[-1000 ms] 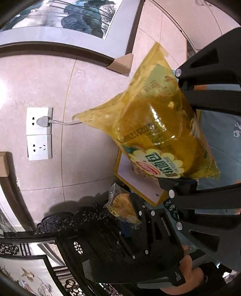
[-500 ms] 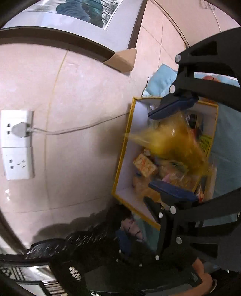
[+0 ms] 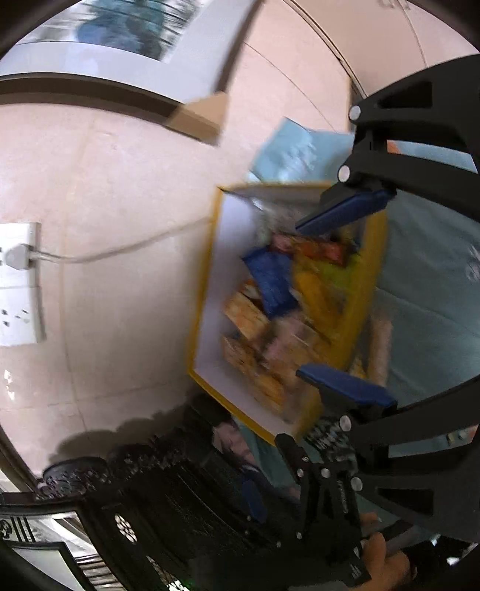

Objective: Organize snacks
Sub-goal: 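Grasp the red-white packet with the left tool while the right tool grasps the clear bar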

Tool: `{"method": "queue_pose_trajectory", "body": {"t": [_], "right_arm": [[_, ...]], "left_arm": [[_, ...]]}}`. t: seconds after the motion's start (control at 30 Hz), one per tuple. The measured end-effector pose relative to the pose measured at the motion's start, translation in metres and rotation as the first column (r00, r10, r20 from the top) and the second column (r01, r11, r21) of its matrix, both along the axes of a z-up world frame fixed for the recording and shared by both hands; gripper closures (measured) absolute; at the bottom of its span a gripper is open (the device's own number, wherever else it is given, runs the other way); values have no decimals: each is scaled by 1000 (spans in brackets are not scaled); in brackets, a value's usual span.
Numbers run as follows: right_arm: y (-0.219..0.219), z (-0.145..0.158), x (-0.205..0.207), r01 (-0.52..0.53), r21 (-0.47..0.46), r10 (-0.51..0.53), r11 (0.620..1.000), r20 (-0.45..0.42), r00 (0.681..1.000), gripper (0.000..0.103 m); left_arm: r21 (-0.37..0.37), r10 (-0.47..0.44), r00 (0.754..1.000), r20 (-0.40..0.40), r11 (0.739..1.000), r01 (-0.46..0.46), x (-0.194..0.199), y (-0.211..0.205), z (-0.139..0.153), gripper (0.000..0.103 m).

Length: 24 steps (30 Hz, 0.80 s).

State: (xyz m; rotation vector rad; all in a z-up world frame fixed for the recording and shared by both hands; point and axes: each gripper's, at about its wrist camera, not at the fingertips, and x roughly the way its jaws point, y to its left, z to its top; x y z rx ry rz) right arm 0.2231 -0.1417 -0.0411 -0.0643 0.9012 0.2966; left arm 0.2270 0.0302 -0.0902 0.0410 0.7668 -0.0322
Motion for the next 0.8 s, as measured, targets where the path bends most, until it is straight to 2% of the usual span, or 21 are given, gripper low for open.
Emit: {"method": "queue_pose_trajectory", "body": {"t": [0.1, 0.2, 0.3, 0.37, 0.43, 0.5, 0.6, 0.73, 0.8], "right_arm": [[9, -30, -18, -4, 30, 6, 1000, -62, 998, 12], [20, -65, -29, -25, 56, 33, 998, -136, 990, 11], [39, -101, -38, -118, -55, 108, 991, -171, 979, 11], [50, -119, -42, -196, -129, 171, 972, -180, 969, 11], [60, -129, -49, -294, -174, 272, 940, -140, 952, 11], [67, -135, -48, -355, -197, 337, 914, -120, 934, 17], [74, -146, -38, -400, -212, 378, 892, -136, 916, 24], [80, -158, -24, -455, -207, 431, 866, -151, 890, 28], [88, -165, -23, -510, -212, 489, 834, -146, 860, 32]], "left_arm": [[-38, 1, 995, -103, 999, -5, -18, 11, -39, 6], [-53, -21, 985, -173, 999, 12, -25, 9, -69, 6], [-57, -24, 975, -222, 998, 12, -24, 8, -91, 6], [-68, -24, 973, -228, 998, 9, -21, 8, -96, 6], [-61, -36, 973, -228, 998, 22, -17, 6, -98, 6], [-36, -58, 974, -220, 998, 51, -11, 0, -98, 6], [5, -101, 971, -216, 995, 104, -1, -9, -101, 6], [55, -159, 965, -210, 983, 173, 9, -22, -106, 6], [75, -182, 961, -210, 977, 201, 11, -26, -109, 6]]}}
